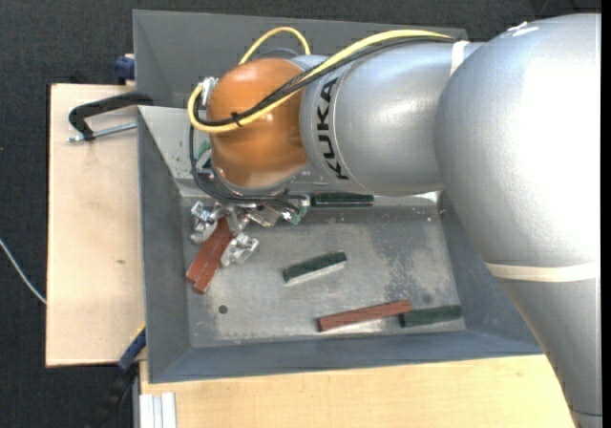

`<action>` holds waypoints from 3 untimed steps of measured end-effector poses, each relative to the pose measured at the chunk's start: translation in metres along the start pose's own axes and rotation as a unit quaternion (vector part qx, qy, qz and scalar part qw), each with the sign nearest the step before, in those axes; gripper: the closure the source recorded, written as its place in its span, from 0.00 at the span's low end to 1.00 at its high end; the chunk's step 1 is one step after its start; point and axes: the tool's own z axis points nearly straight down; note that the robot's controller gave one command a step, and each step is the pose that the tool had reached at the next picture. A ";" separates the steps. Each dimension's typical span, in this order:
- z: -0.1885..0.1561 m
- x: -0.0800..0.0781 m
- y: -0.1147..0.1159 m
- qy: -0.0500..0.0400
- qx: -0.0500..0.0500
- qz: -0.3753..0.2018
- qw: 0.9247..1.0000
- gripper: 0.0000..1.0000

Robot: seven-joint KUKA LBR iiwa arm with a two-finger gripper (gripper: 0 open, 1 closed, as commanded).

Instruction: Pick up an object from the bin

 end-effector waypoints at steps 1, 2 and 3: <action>-0.004 0.001 0.001 0.002 -0.002 0.000 1.000 1.00; -0.024 0.001 0.002 0.002 -0.004 0.001 1.000 1.00; -0.038 -0.002 0.001 -0.003 0.000 0.001 1.000 1.00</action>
Offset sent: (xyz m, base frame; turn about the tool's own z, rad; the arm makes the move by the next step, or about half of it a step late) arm 0.0000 0.0000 0.0371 0.0000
